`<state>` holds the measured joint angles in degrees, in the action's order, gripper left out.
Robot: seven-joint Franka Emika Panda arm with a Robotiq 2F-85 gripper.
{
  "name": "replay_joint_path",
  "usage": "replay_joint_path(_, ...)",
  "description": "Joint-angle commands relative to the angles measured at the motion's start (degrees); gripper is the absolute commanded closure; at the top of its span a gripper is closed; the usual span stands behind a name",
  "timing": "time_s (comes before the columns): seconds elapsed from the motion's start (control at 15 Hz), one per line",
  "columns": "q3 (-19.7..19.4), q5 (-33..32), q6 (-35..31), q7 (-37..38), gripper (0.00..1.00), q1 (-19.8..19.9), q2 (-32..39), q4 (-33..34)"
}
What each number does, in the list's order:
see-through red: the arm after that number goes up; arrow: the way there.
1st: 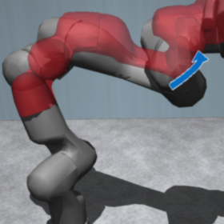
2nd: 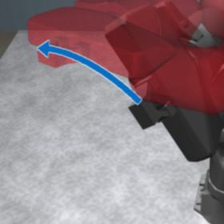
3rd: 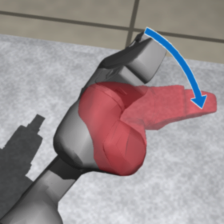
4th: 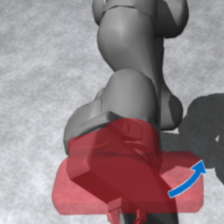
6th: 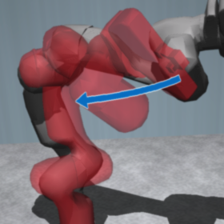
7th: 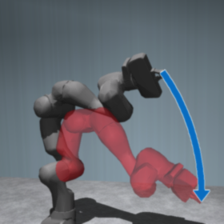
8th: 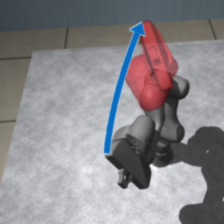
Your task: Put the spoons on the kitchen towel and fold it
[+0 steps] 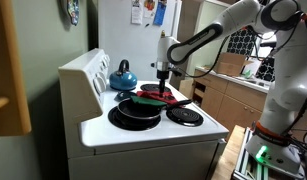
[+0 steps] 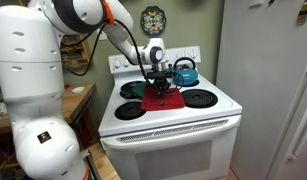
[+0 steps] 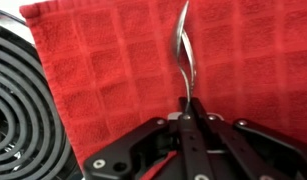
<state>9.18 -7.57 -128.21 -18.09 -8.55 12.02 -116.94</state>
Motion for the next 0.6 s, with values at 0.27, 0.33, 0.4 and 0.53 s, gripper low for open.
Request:
replay_joint_path(0.27,0.9,-0.9,-2.2,-1.3,0.99,-0.4,2.4,1.2)
replay_joint_path(0.33,0.9,-1.2,-2.2,-1.1,0.99,-0.5,2.7,1.3)
replay_joint_path(0.4,0.7,-1.9,-2.1,-0.2,0.7,-0.7,2.8,1.5)
replay_joint_path(0.53,0.7,-1.3,-2.2,-0.1,0.63,-0.6,1.7,1.4)
